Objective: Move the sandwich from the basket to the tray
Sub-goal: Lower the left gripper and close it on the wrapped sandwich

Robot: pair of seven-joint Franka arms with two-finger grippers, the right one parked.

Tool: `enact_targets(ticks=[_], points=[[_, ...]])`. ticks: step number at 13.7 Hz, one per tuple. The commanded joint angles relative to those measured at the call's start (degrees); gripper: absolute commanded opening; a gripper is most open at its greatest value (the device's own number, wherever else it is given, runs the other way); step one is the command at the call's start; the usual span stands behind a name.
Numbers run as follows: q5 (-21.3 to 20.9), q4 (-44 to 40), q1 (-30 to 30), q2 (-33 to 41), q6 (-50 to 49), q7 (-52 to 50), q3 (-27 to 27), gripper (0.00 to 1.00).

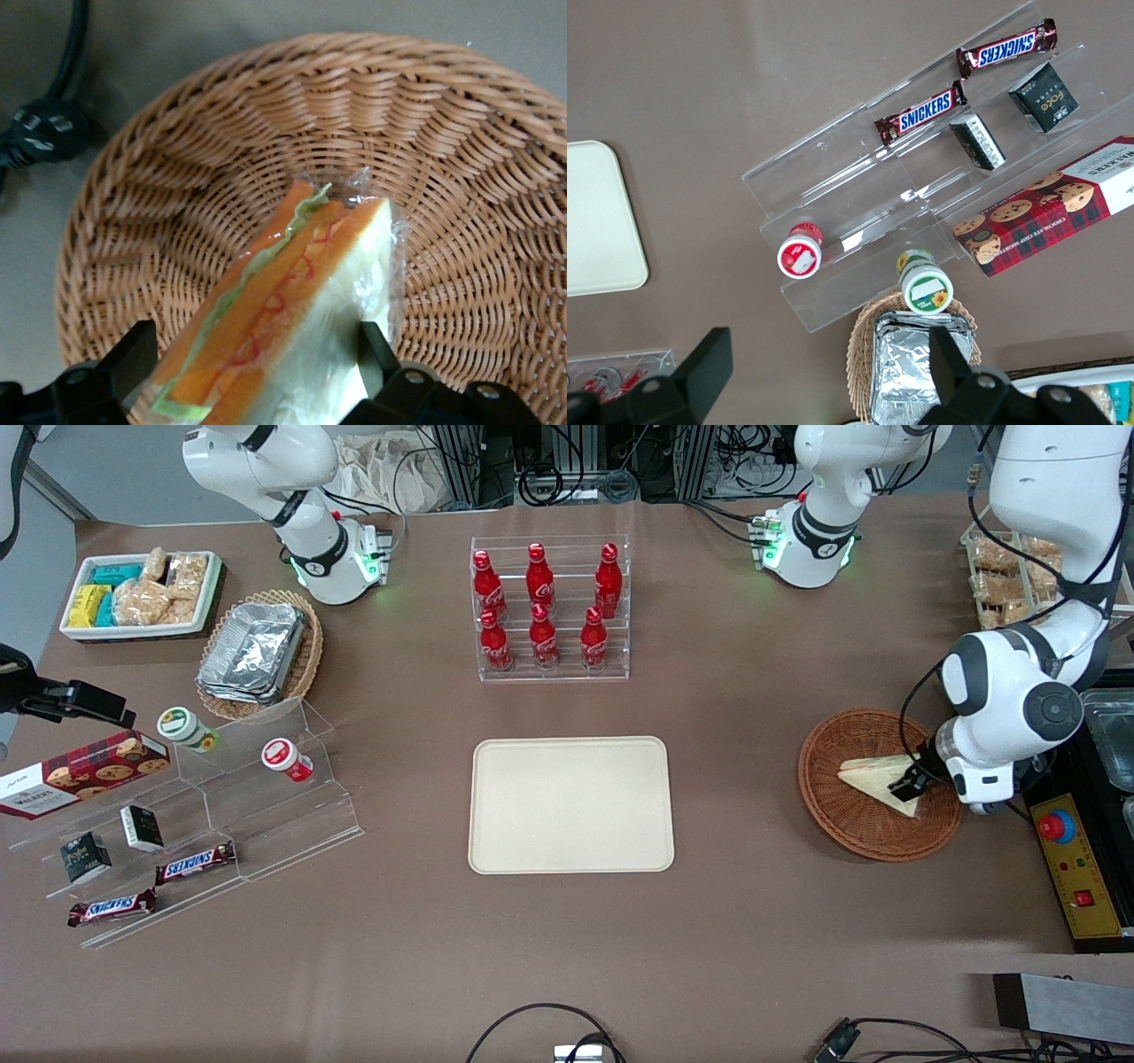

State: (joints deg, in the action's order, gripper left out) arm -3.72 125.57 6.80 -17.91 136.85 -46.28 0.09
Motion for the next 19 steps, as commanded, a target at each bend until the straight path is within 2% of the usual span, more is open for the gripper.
enact_targets(ticks=[1, 2, 3, 5, 6, 10, 12, 15, 17, 19], points=[[-0.2, -2.7, -1.5, -1.9, 0.6, -4.7, 0.1, 0.99], [-0.2, -4.8, -2.2, -3.5, 0.3, -7.4, 0.1, 0.86], [-0.4, -5.8, -3.0, -4.1, 0.2, -10.2, 0.2, 0.67], [-0.4, -6.3, -3.4, -4.1, 0.2, -12.0, 0.2, 0.18], [-0.4, -6.7, -3.4, -4.1, 0.2, -12.0, 0.2, 0.0], [-0.5, -7.8, -3.4, -3.0, -1.2, -9.9, 0.1, 0.0], [-0.4, -12.2, -3.4, -2.0, -10.1, -4.6, 0.3, 0.0], [0.0, -25.5, -3.5, -2.3, -28.9, 4.5, 1.5, 0.0], [0.0, -33.5, -3.6, -2.3, -37.8, 9.1, 5.3, 0.0], [-0.1, -40.3, -3.6, -2.5, -44.8, 9.5, 11.0, 0.0]])
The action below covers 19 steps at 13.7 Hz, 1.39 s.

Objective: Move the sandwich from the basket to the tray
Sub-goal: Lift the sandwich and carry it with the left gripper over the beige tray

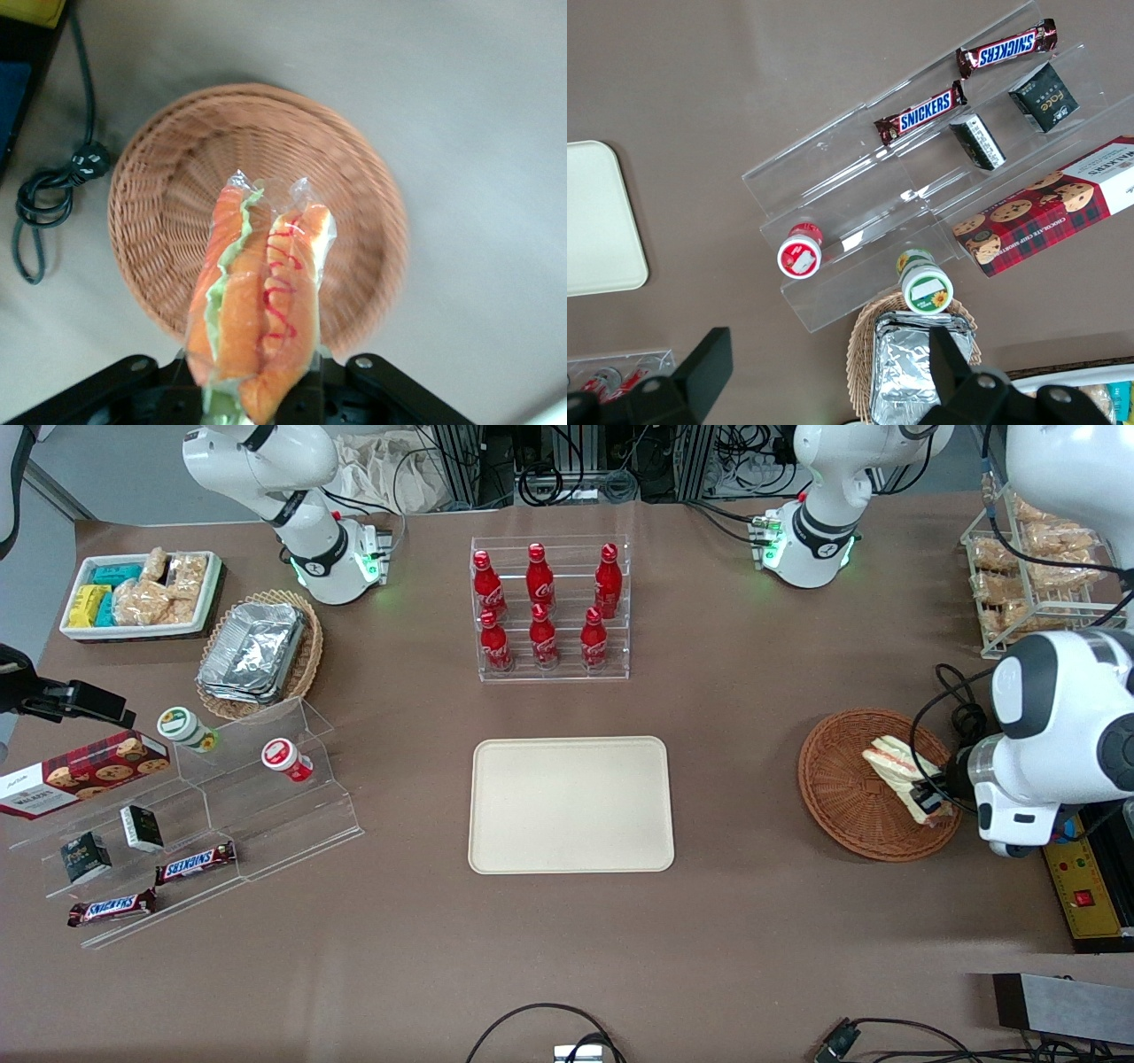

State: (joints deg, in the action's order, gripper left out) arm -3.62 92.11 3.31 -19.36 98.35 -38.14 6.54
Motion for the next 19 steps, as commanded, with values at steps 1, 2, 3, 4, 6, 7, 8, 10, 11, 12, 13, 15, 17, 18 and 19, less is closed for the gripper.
enact_targets(ticks=[1, 2, 3, 4, 6, 7, 8, 10, 11, 12, 13, 15, 17, 18, 19], points=[[-0.5, -9.0, -0.2, -1.2, -8.4, 1.7, 8.5, 0.0], [-1.6, -9.8, -1.0, -1.4, -8.4, 1.7, 11.9, 0.0], [-2.6, -9.9, -2.2, -2.0, -8.0, 1.8, 14.6, 0.0], [-2.6, -9.9, -3.8, -3.0, -7.2, 1.7, 15.9, 0.0], [-2.2, -9.8, -8.4, -6.4, -1.1, 0.8, 16.2, 0.0], [-2.5, -9.8, -10.6, -8.7, 1.9, 0.7, 16.2, 0.0], [-3.0, -9.8, -12.4, -11.2, 4.0, 0.6, 16.2, 0.0], [-2.9, -9.8, -15.1, -15.3, 8.7, 0.7, 16.1, 0.0], [-2.8, -9.9, -15.6, -17.8, 11.6, 0.6, 16.2, 0.0], [-2.9, -9.9, -16.7, -19.8, 14.5, 0.0, 16.1, 0.0], [-3.2, -9.8, -18.0, -21.2, 16.0, -0.8, 16.0, 0.0], [-4.5, -10.0, -19.5, -24.7, 17.6, -1.0, 15.8, 0.0], [-6.6, -9.8, -19.7, -25.2, 18.7, -3.5, 15.8, 0.0], [-6.7, -9.8, -19.8, -25.5, 18.8, -3.8, 15.8, 0.06], [-6.6, -9.9, -19.8, -26.5, 18.9, -4.0, 15.8, 0.4]])
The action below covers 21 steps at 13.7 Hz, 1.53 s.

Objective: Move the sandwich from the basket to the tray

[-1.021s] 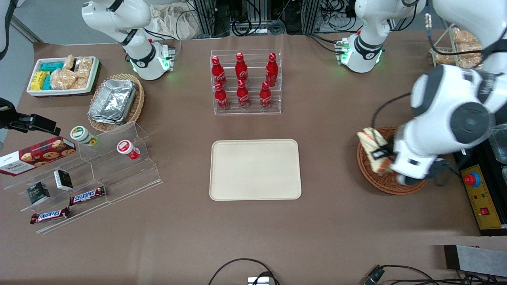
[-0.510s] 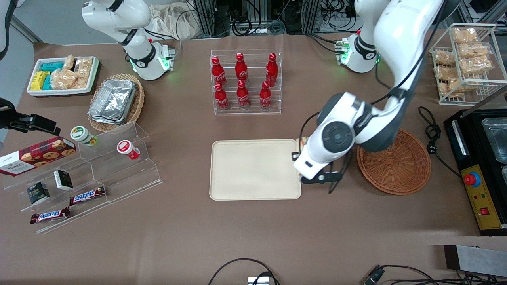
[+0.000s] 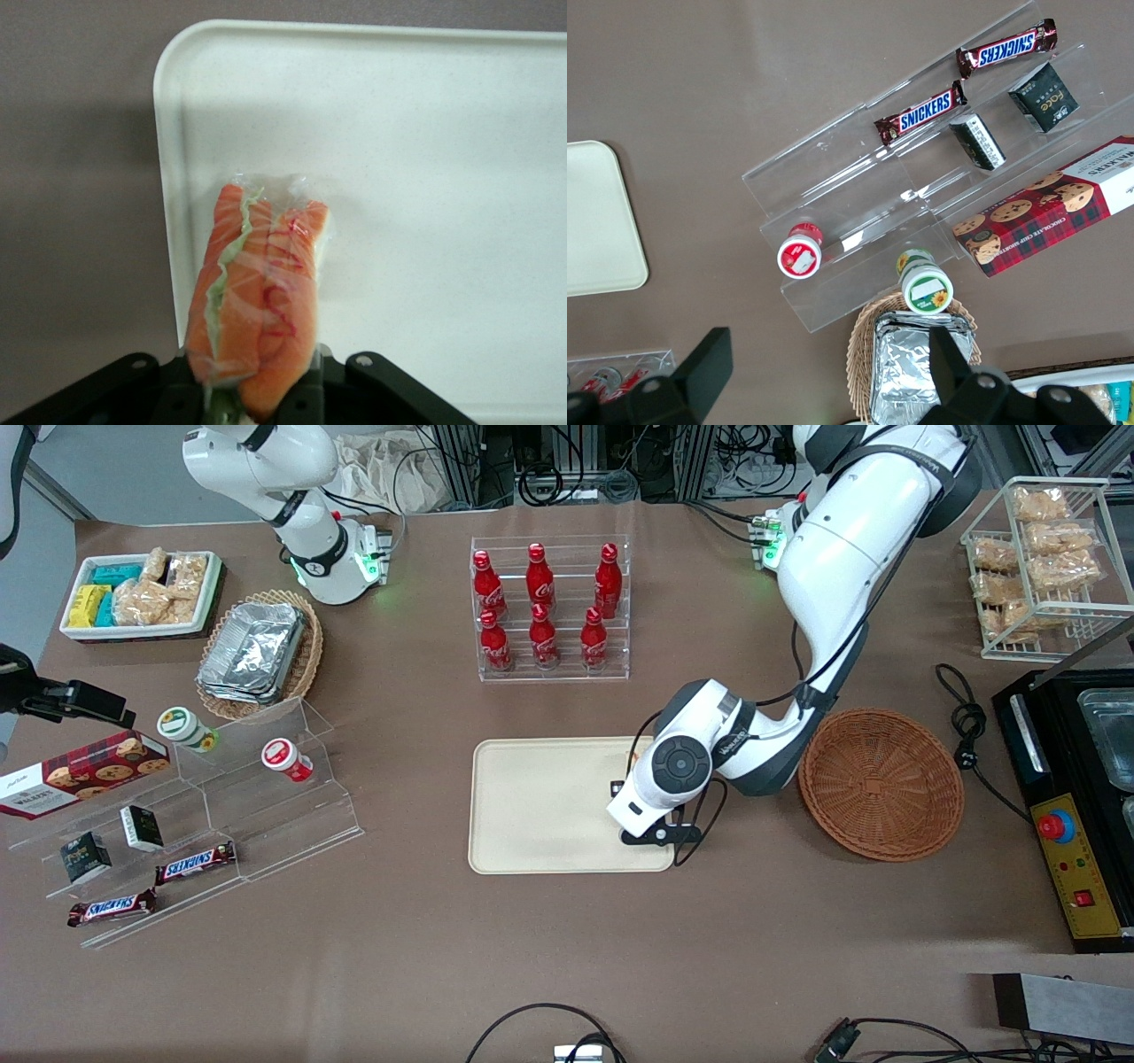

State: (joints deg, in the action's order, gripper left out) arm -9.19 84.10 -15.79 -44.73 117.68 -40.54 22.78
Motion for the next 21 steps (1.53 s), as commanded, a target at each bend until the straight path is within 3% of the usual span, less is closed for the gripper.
enact_targets(ticks=[1, 2, 3, 9, 14, 16, 21], points=[[-1.1, -2.0, -0.7, -1.4, -0.2, -1.6, -0.5, 0.62], [-1.2, -1.9, -0.8, -1.3, -0.2, -1.6, -0.4, 0.96], [-1.3, -1.9, -0.8, -1.2, -0.3, -1.7, -0.4, 1.0], [-1.1, -4.2, 1.0, 5.8, -5.0, -3.7, -0.5, 1.0], [0.0, -2.1, 9.1, 16.5, -18.0, 1.2, -0.2, 1.0], [0.7, 4.5, 11.2, 23.2, -17.7, 8.3, -0.7, 1.0], [6.4, 24.8, 8.9, 42.4, -11.2, 24.9, -13.9, 1.0]])
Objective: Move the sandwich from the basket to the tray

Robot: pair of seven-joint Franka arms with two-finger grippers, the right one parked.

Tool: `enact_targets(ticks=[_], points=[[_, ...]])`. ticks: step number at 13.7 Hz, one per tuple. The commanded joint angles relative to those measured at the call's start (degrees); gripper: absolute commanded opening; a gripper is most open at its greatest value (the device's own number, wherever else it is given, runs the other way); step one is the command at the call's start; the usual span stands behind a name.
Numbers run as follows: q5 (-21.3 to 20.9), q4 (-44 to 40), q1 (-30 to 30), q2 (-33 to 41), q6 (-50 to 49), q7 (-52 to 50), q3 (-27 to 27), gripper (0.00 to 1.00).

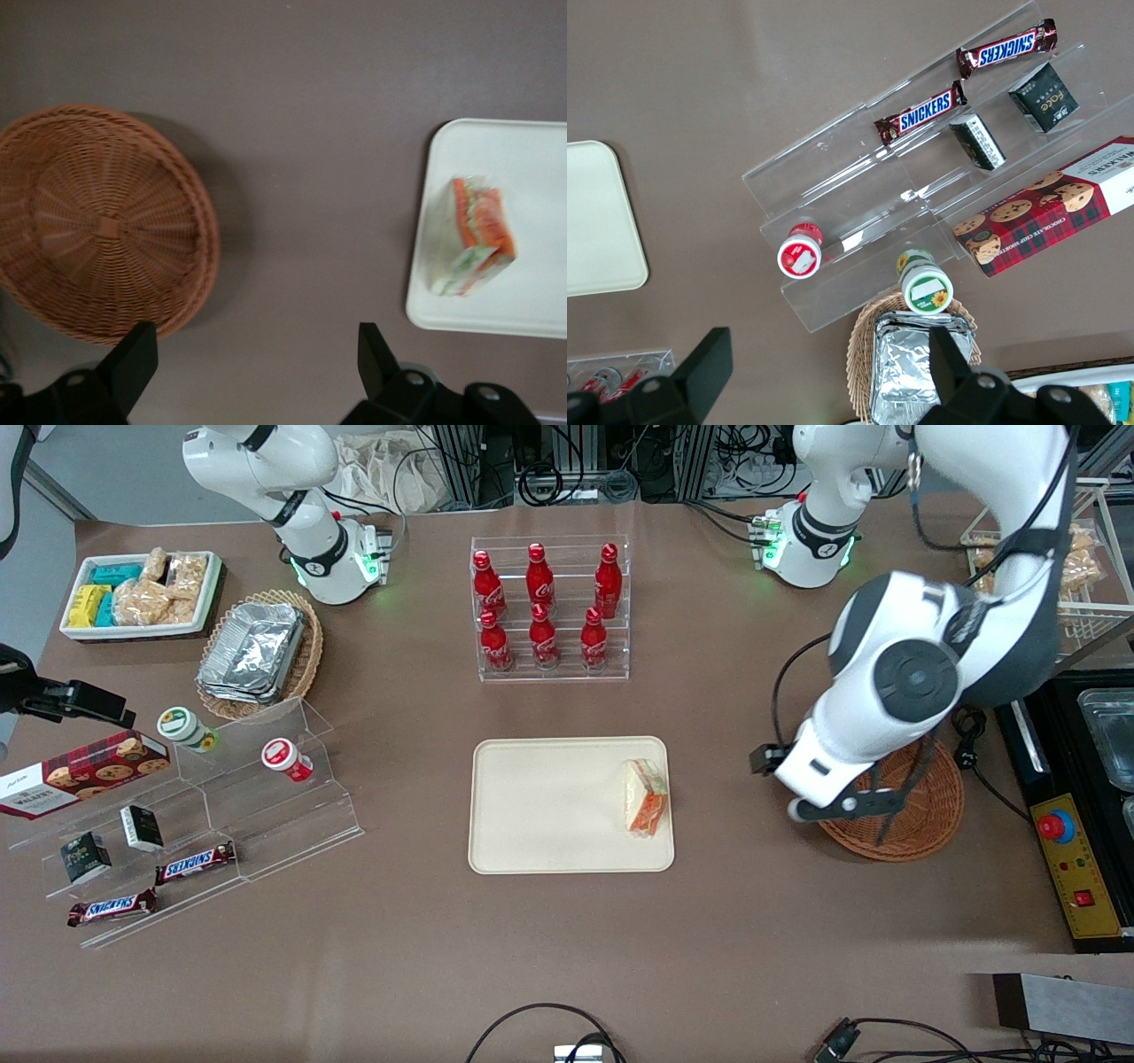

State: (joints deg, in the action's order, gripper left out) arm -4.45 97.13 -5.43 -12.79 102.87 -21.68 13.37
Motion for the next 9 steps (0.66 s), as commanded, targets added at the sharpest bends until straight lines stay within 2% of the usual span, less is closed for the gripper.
enact_targets(ticks=[1, 4, 6, 9], points=[[1.6, 14.1, -2.6, 13.1, 3.3, 9.9, -7.6, 1.0], [1.7, 15.8, -2.7, 16.8, 0.6, 19.9, -12.3, 1.0], [1.6, 11.8, -2.7, 15.3, -3.7, 29.0, -15.2, 1.0], [1.4, 0.2, -2.0, 8.1, -8.9, 32.0, -15.9, 1.0]])
